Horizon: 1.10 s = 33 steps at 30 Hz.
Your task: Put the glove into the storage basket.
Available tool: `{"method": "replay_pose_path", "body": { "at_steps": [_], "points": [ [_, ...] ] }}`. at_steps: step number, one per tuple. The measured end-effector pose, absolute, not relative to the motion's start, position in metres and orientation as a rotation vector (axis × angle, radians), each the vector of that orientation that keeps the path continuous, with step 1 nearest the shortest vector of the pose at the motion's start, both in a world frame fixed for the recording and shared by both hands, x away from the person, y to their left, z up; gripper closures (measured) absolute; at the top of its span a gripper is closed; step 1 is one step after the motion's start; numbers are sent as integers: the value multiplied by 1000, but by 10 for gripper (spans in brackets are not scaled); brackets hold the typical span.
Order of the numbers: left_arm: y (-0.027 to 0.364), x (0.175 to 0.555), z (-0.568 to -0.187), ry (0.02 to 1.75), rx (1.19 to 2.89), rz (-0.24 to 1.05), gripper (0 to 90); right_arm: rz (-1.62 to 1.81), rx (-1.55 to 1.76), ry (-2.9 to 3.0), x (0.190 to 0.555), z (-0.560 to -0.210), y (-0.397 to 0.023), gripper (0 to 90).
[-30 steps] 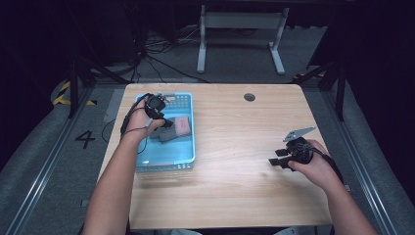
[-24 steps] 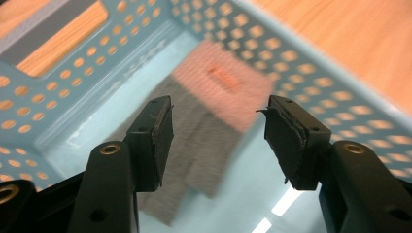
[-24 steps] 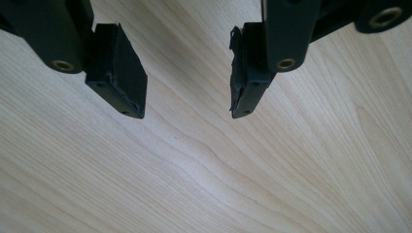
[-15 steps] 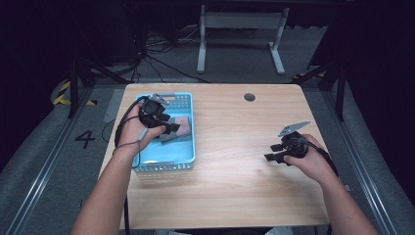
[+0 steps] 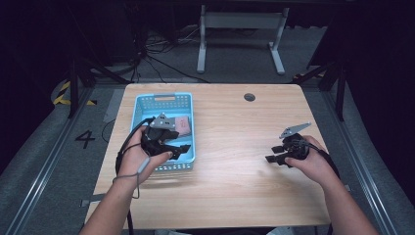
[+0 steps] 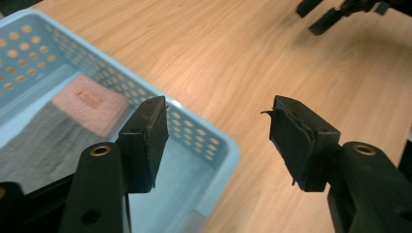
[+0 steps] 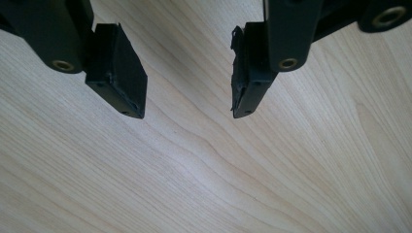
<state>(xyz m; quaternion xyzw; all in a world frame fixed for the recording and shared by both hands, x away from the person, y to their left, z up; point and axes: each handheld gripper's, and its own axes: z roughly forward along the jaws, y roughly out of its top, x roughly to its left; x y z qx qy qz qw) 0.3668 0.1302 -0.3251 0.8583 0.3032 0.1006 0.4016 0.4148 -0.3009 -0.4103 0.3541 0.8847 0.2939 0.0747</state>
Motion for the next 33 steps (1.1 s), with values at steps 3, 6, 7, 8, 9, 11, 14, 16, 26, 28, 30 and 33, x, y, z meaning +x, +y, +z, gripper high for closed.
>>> {"method": "replay_pose_path", "body": {
  "at_steps": [3, 6, 7, 8, 9, 11, 14, 16, 26, 28, 30, 33],
  "points": [
    [123, 354, -334, 736, 2182, 263, 392, 886, 1064, 2651, 414, -411, -301, 483],
    [115, 348, -347, 703, 2189, 212, 382, 882, 1067, 2650, 414, -411, -302, 483],
    [113, 347, -353, 699, 2203, 221, 380, 882, 1068, 2650, 414, -411, -302, 482],
    [112, 347, -355, 701, 2214, 229, 380, 883, 1066, 2649, 414, -411, -302, 481],
    [109, 346, -360, 704, 2234, 237, 378, 884, 1065, 2649, 414, -411, -302, 481],
    [105, 342, -371, 703, 2242, 216, 374, 884, 1065, 2648, 413, -411, -302, 480],
    [101, 339, -386, 690, 2246, 173, 361, 884, 1063, 2648, 413, -410, -303, 480],
    [100, 336, -395, 692, 2274, 177, 348, 881, 1063, 2648, 413, -410, -303, 480],
    [91, 321, -445, 662, 2211, 190, 357, 861, 1053, 2660, 414, -414, -301, 476],
    [88, 321, -448, 668, 2211, 191, 363, 857, 1052, 2661, 414, -415, -299, 475],
    [86, 322, -451, 674, 2212, 170, 361, 851, 1046, 2666, 413, -416, -298, 474],
    [85, 323, -455, 675, 2243, 180, 362, 828, 1050, 2671, 413, -418, -296, 474]
  ]
}}
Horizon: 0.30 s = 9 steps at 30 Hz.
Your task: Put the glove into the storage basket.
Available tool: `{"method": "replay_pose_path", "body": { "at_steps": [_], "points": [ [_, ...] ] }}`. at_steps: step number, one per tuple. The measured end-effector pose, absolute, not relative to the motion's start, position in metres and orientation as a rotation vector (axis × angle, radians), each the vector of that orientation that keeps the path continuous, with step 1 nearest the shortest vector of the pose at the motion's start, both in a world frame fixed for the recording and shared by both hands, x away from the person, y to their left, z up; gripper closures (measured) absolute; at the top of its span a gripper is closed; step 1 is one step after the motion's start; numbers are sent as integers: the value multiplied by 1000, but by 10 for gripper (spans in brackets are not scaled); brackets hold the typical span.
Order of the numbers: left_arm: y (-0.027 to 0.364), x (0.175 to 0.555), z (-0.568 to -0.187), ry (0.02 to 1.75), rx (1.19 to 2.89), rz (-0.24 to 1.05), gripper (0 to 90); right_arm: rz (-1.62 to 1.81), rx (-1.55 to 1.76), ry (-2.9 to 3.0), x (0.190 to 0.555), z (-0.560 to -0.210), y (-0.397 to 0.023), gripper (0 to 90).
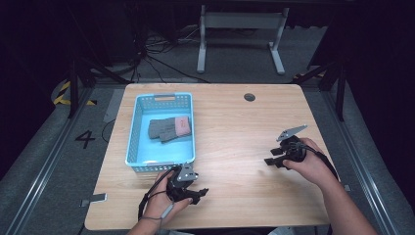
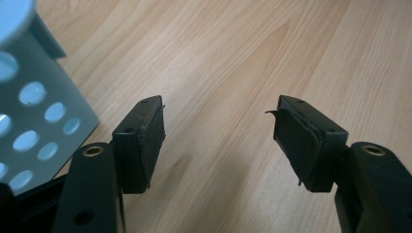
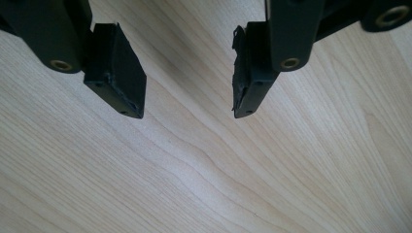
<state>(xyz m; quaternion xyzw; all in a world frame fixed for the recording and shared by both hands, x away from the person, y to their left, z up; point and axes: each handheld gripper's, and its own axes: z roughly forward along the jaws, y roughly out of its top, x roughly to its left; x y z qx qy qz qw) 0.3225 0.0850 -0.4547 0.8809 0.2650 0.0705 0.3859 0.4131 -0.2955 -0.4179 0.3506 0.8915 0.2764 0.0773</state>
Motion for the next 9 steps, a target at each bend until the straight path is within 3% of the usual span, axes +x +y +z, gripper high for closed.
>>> {"method": "replay_pose_path", "body": {
  "at_steps": [9],
  "points": [
    [90, 324, -456, 706, 2259, 190, 357, 826, 1042, 2670, 416, -420, -295, 470]
  ]
}}
